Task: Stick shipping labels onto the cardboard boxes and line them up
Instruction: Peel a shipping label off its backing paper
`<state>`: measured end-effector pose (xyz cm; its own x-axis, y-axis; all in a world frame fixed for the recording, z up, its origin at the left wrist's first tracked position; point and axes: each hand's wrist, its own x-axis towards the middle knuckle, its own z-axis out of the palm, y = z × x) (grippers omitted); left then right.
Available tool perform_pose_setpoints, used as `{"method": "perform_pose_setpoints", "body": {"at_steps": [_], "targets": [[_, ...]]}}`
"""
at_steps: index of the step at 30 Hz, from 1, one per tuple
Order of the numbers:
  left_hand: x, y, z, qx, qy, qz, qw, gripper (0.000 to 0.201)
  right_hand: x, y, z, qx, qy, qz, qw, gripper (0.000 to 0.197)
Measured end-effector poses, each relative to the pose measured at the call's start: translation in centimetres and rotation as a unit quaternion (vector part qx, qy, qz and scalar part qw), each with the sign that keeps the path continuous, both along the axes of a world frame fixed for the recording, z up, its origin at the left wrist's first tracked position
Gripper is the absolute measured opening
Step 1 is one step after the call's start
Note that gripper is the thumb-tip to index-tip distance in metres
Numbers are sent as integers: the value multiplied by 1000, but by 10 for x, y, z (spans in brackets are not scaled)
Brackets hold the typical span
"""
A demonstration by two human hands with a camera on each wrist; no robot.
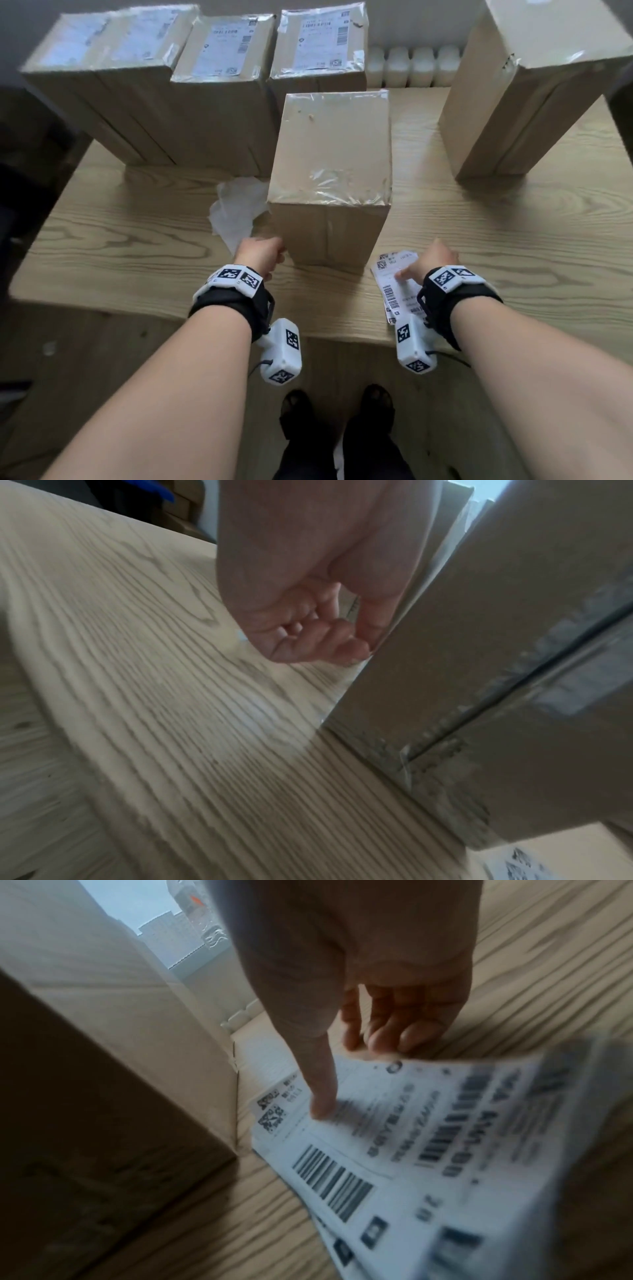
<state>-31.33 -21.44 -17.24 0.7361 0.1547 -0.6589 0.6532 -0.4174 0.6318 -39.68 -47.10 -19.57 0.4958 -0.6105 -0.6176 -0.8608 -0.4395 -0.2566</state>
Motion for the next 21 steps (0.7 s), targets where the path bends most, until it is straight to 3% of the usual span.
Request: {"method": "perform_pose_setpoints", "body": {"at_steps": [3,8,11,15,17,21], "targets": [[-6,-9,0,15,48,-43,998,29,0,-2,-1,8,25,28,999,52],[-12,-17,11,18,134,-96,986,33,-3,-10,0,5,-3,30,1000,28],[-13,-17,18,12,129,-108,986,31,-3,-15,7,33,-9,24,999,18],[4,-3,44,93,0,-45,995,13,3,-25,43,42,-40,8,998,27],[17,0,71,131,-78,-6,988,19,9,-31,73,33,-77,7,996,34],[28,-22,150,101,-247,-31,963,24,17,-38,141,23,-201,-19,979,28]]}}
